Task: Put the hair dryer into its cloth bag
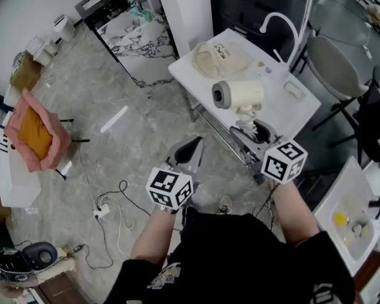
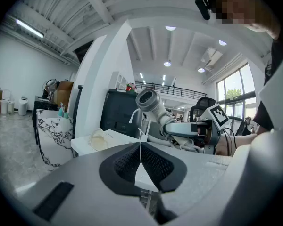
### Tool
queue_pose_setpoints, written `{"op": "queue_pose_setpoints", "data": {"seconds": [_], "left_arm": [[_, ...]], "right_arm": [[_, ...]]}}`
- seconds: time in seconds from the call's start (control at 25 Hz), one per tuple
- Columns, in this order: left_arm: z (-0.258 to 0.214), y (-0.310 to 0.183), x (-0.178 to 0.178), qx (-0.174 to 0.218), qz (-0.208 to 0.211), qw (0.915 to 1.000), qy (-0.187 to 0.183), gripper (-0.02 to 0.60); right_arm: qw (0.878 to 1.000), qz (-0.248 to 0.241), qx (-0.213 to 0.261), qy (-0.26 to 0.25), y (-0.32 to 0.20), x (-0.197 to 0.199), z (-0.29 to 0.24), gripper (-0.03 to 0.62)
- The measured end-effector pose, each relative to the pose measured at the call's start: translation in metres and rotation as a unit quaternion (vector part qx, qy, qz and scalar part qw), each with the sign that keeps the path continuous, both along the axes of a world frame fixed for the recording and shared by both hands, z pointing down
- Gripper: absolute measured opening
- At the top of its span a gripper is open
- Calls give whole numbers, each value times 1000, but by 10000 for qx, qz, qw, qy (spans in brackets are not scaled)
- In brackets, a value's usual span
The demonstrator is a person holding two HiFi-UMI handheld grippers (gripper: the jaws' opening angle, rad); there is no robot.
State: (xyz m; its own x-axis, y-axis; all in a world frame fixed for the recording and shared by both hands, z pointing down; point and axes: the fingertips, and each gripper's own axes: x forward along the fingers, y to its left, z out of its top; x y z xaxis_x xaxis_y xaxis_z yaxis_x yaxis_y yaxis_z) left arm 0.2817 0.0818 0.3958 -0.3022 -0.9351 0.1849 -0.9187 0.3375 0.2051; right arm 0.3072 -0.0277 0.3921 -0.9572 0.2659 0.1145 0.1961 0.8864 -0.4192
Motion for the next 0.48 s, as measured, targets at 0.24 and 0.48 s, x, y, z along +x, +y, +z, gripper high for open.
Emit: {"op": "queue_pose_setpoints", "data": {"seconds": [0.24,0.48], "left_arm": [[0,0,0,34,8,10000,-6,8],[-3,0,-2,55,39,10000,-25,8]], "right_arm": [[10000,31,-11,9,-3,-1,0,237],[10000,5,-65,7,-1,-4,0,238]]}}
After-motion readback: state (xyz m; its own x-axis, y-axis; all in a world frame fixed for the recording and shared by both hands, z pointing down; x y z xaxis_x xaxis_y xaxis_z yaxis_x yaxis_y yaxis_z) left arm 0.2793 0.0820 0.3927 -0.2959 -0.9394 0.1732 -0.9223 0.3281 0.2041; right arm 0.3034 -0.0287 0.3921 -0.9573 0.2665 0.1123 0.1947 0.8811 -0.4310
